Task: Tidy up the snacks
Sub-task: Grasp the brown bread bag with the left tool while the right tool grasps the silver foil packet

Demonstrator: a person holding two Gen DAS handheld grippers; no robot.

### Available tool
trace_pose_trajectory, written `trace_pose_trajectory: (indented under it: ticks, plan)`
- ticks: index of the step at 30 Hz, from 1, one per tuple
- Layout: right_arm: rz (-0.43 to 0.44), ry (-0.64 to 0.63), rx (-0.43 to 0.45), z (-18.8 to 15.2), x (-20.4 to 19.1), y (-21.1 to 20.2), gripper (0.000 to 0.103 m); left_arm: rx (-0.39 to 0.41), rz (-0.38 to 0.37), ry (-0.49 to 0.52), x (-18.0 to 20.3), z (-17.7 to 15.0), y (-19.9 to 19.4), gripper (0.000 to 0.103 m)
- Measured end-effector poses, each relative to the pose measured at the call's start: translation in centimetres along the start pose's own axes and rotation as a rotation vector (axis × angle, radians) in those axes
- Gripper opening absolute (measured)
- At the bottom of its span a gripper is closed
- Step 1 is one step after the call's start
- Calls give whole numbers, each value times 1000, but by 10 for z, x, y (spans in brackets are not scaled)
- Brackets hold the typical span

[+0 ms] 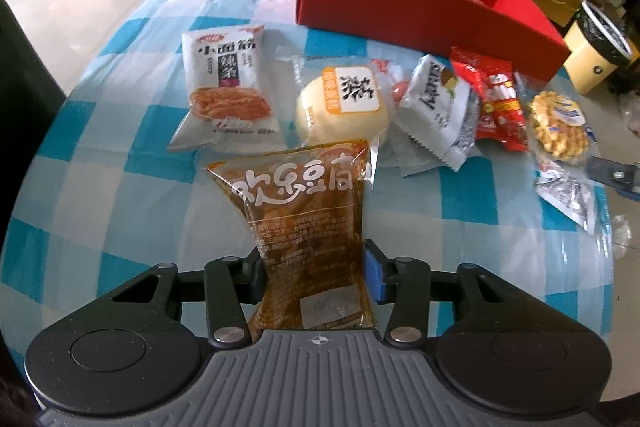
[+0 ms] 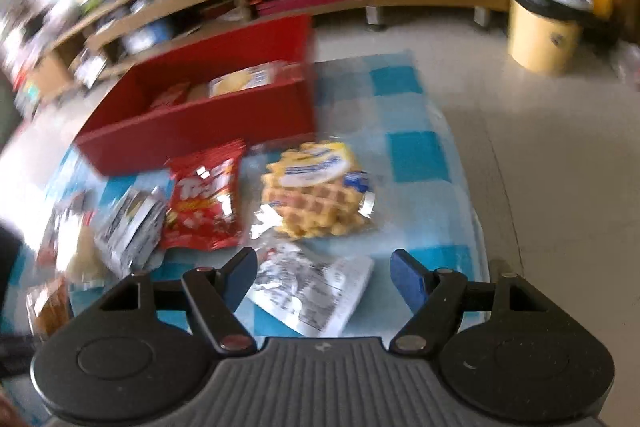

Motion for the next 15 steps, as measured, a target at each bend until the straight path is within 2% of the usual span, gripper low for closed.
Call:
trace_pose_trajectory:
  ticks: [2,5,8,10,12,13,15]
  plan:
    - [11,-89,-2,4,-10,10,70,0,-2,7,1,-1,-1,54]
    - [30,-85,-39,5,-8,28,70,-24,-17,9,1,-3,4,54]
    - [102,-16,-133,-7,-10,33,71,-33,-19,22,3,-4,6,55]
    - [181,-4,-193,-18,-19,24,70,-38,-37,21,4,-3,6,55]
    - [256,22,-205,-24,-26,8,70,-40,-45,16,3,-3,6,56]
    - [262,24,-191,-23,-27,1,70,-40,-44,18,3,-4,6,56]
    - [198,-8,-156,-19,-26,-2,71,-38,-38,23,4,-5,6,57]
Point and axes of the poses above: each gripper's, at about its wrist camera, not at the fingertips, and y roughly the way its jaws point, x to its right, z to its top, the point moved 6 cm from there along y, roughly the way its jaws point, and after that the axes turned 5 degrees about y, right-handed, at the moved point
